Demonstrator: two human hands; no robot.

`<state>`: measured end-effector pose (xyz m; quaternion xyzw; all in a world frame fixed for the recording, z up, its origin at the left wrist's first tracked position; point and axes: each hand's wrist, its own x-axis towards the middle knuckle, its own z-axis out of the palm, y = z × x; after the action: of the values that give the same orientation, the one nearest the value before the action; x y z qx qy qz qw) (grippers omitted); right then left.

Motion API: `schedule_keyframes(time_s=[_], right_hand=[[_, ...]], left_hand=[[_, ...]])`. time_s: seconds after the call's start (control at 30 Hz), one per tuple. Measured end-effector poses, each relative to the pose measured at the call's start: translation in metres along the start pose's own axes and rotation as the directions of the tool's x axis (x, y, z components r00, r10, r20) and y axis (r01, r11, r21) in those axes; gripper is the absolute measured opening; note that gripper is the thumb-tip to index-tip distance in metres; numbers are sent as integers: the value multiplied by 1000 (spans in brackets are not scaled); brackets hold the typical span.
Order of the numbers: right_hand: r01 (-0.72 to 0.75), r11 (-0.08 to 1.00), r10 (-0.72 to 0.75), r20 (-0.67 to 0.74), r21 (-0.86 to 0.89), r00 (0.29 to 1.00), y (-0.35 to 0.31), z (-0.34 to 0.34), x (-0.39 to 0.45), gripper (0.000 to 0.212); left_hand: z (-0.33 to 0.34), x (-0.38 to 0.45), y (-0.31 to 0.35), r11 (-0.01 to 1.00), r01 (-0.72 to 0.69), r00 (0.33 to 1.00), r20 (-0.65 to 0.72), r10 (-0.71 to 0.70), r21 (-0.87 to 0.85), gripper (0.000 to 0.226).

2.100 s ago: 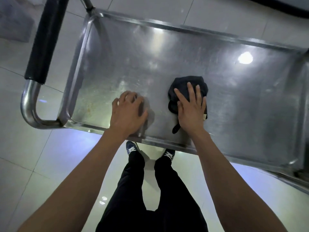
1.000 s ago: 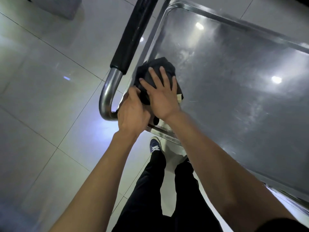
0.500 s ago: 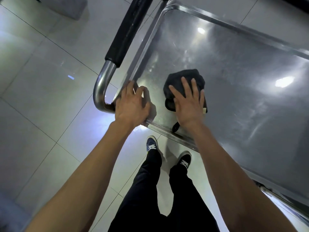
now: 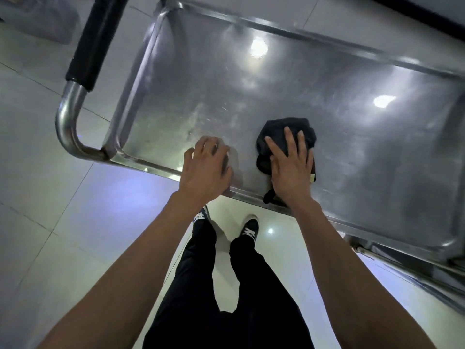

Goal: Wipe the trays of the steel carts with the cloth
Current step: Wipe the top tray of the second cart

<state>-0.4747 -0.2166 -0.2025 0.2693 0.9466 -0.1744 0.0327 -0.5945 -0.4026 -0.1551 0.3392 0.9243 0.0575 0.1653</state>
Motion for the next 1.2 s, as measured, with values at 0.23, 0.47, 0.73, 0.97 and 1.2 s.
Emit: schedule_keyframes(time_s=[0.23,0.47,0.73,0.97,1.2], right_hand=[[-67,998,67,1,-19,998,2,-4,-11,53],[-75,997,74,-32,-20,997,-47,11,-6,56],[37,999,-35,39,-40,999,-142,40,19,78],[98,995,-99,64,14,993,-230,57,51,55],[211,974,-220,131,80,967,-284,64,83,52]], left_hand=[[1,-13,-8,998,31,998,-59,-34,-51,38],[-15,-21,-70,975,203,975,-76,-210,-85,42],[-41,-16,-140,948,306,947,-81,-312,-83,48],[-48,-8,-176,942,316,948,-11,-319,-110,54],[-47,-7,-194,906,347,937,52,-345,-241,50]])
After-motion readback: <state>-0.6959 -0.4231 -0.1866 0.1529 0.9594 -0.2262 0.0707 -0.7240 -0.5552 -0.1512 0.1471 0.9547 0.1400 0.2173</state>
